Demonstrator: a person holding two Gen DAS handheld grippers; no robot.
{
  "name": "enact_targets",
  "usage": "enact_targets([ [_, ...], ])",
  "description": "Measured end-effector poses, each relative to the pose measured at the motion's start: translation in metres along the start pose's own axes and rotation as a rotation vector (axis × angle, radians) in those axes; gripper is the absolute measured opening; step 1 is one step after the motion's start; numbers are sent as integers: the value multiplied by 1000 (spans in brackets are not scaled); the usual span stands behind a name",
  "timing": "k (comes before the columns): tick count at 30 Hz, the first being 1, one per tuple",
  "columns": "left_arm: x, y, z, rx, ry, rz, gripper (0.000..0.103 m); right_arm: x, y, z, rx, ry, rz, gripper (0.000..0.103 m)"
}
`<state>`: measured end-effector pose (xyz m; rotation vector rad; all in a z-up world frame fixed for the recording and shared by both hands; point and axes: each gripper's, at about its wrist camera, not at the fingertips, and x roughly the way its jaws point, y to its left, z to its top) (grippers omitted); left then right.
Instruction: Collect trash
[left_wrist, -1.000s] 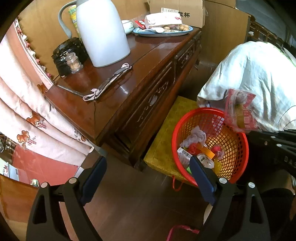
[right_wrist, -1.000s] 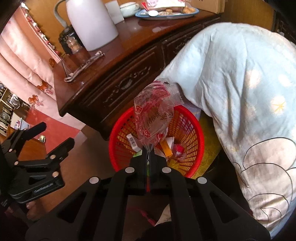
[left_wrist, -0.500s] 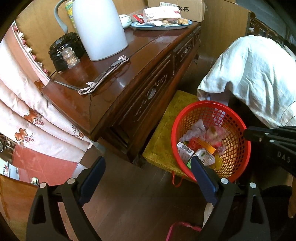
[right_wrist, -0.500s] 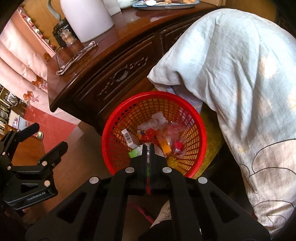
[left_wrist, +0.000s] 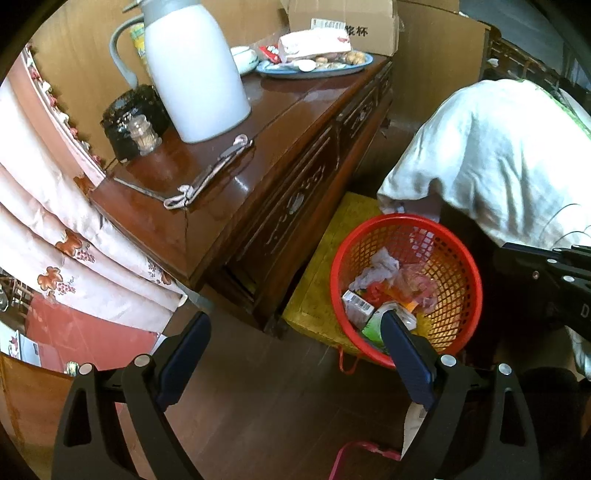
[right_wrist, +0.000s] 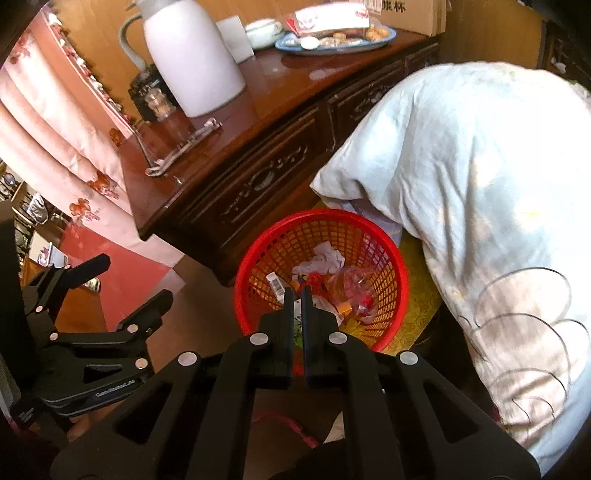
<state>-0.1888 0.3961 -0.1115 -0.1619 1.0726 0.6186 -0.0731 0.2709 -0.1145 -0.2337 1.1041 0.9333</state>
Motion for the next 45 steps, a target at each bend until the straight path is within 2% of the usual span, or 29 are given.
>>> enact_targets([
  [7,-42,-11,2,15,-57,-12,92,-53,1,-10,21,-81,-1,8],
  [9,-56,-15,2,23,-74,-10,92,-73,1,-17,25,-112,-9,13],
  [10,-63,-16,2,25,-81,-8,92,-81,1,-19,28,-126,-12,23],
  [11,-72,-18,1,27,-92,-5,92,-89,2,-22,31,-140,-18,39],
  [12,-78,-19,1,27,-99,-3,92,-100,2,-26,33,-160,-29,44],
  [13,-87,-21,-1,28,-112,0,94,-112,2,-31,32,-186,-40,54],
  [17,-119,-30,-10,27,-147,18,97,-146,5,-51,14,-241,-68,67],
  [23,-154,-43,-24,14,-166,44,97,-193,2,-72,1,-320,-56,75],
  [27,-170,-48,-36,-7,-178,73,97,-203,-1,-80,-6,-326,-44,77],
  [35,-170,-43,-40,-30,-170,90,97,-190,9,-82,-32,-278,-54,77],
  [45,-132,-31,-27,-11,-142,85,97,-153,14,-63,-30,-203,-101,77],
])
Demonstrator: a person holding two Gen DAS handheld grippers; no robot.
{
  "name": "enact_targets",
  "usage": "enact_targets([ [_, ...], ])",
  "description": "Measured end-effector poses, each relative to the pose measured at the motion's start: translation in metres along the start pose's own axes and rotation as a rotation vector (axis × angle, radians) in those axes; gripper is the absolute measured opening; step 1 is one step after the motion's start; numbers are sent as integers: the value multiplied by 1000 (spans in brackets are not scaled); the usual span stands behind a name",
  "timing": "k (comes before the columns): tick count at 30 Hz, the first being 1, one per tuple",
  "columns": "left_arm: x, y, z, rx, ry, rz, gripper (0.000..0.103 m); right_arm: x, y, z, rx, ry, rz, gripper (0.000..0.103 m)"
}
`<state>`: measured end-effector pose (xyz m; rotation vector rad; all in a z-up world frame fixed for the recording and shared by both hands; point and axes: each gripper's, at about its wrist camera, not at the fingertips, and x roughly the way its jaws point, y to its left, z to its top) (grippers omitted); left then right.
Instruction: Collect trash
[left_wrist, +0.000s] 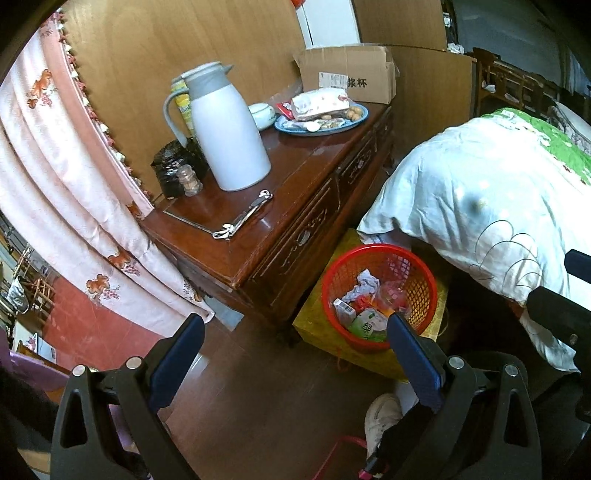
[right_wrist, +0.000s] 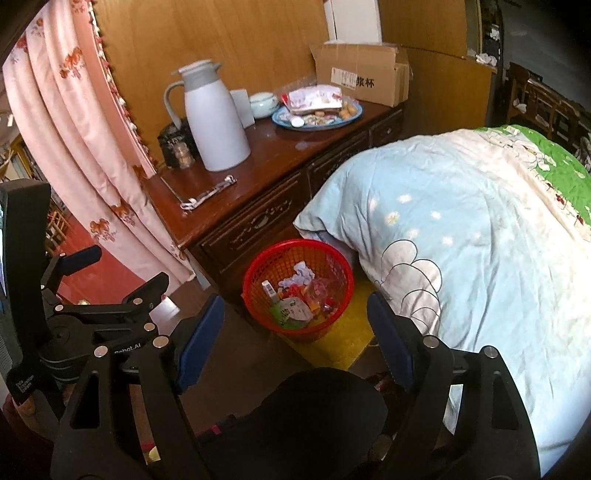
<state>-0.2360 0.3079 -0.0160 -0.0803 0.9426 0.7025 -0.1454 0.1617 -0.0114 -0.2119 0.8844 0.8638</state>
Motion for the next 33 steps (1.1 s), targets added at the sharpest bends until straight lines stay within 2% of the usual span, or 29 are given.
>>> enact_targets([
  [8,40,-3,9,31,24,-11,97,35,-4,8,20,58,-35,77],
  [15,59,-4,14,36,35,-22,97,53,-6,11,25,91,-42,77],
  [33,73,-12,16,44,44,-47,97,58,-7,13,28,99,-60,77],
])
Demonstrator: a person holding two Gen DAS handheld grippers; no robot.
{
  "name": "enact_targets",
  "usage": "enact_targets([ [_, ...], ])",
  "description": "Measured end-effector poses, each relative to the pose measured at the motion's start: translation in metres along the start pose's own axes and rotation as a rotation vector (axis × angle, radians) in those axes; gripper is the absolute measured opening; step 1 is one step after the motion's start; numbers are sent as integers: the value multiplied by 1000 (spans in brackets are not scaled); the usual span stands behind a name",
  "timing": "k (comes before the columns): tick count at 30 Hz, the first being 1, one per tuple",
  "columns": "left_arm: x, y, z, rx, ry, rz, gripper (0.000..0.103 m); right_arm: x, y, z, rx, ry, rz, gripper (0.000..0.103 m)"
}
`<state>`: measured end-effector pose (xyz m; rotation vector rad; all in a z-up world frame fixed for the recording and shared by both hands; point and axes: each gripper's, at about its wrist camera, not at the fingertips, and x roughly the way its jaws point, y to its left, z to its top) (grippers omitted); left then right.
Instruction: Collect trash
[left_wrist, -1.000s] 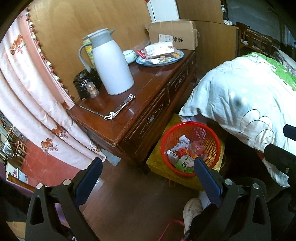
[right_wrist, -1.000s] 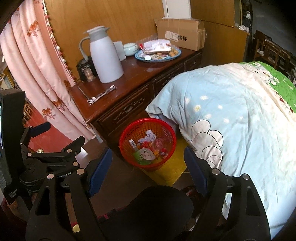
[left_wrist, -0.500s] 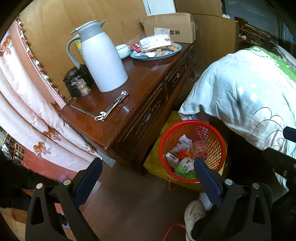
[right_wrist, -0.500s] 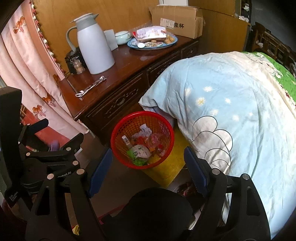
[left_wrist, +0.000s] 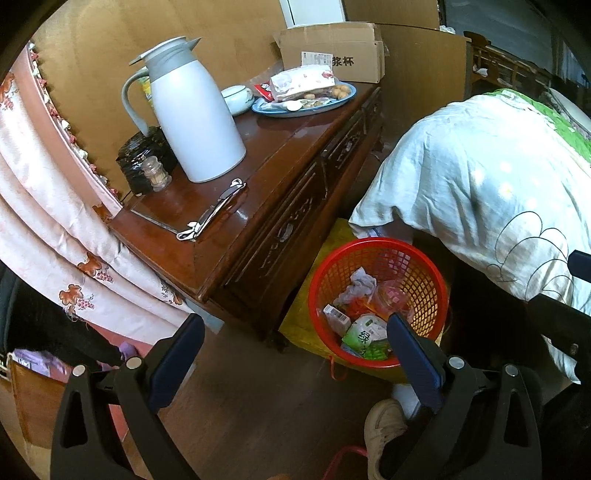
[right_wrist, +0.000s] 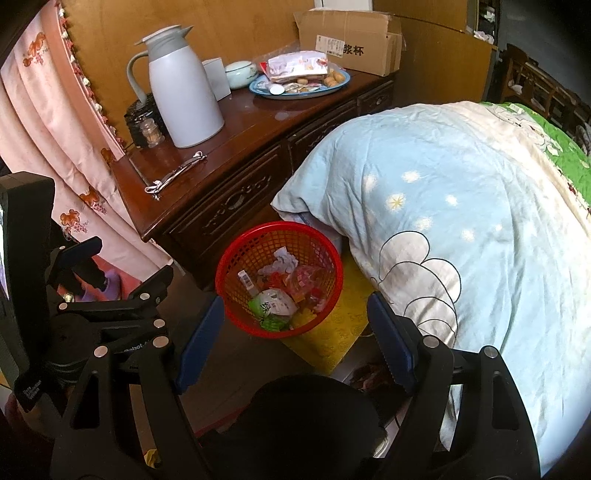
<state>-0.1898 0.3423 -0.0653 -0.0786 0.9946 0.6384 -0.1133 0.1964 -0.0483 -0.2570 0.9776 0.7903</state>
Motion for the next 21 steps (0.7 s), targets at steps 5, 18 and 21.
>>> enact_targets([
  [5,0,-1,0,-1,0,-1,97,0,0,0,-4,2,-4,77],
  [18,-4,-2,0,4,-12,2,97,-4,0,0,-8,-2,-12,77],
  [21,-4,-3,0,3,-12,4,97,-4,-1,0,-7,-4,-13,77],
])
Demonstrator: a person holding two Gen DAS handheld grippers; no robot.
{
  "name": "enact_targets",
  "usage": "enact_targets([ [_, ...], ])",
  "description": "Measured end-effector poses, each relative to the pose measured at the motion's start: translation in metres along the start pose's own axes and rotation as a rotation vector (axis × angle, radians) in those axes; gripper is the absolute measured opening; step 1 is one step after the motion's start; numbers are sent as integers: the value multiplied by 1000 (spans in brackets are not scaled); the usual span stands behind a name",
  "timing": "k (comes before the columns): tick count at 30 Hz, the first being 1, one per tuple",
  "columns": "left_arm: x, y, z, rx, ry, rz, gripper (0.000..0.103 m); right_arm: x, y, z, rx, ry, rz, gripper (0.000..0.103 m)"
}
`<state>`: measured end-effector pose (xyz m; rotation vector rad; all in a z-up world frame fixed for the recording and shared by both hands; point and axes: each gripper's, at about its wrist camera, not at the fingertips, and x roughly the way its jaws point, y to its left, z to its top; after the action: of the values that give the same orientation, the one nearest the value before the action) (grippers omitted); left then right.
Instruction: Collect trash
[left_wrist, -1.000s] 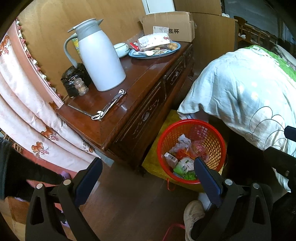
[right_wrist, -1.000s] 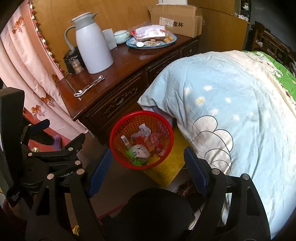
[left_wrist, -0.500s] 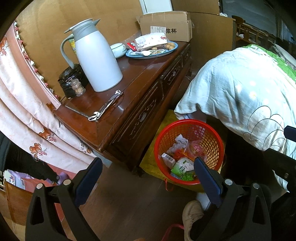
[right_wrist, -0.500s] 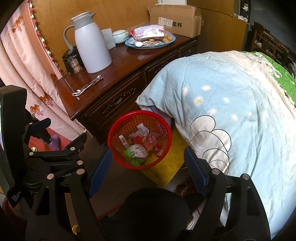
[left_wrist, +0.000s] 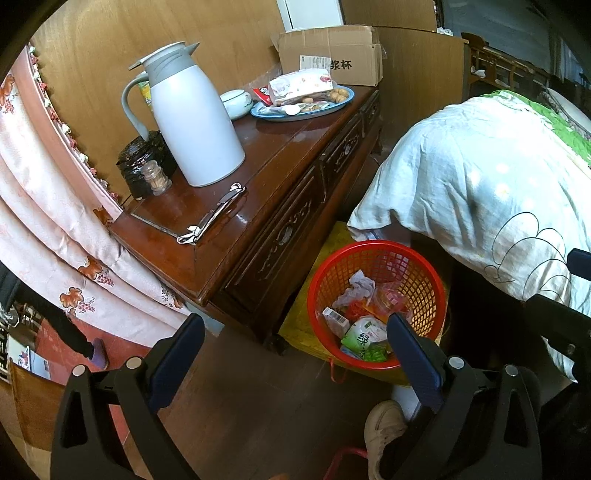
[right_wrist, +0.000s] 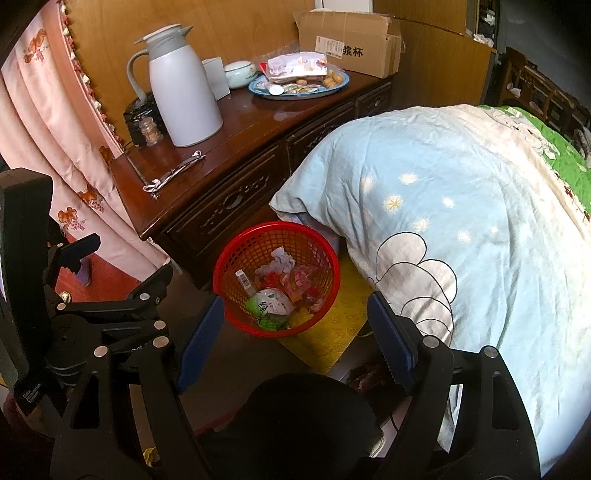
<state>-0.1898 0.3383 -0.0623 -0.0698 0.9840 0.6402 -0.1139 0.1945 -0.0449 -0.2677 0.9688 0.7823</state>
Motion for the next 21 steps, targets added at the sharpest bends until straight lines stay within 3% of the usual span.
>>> enact_targets([
  [21,0,0,0,2,2,-1,97,1,0,0,1,3,3,77],
])
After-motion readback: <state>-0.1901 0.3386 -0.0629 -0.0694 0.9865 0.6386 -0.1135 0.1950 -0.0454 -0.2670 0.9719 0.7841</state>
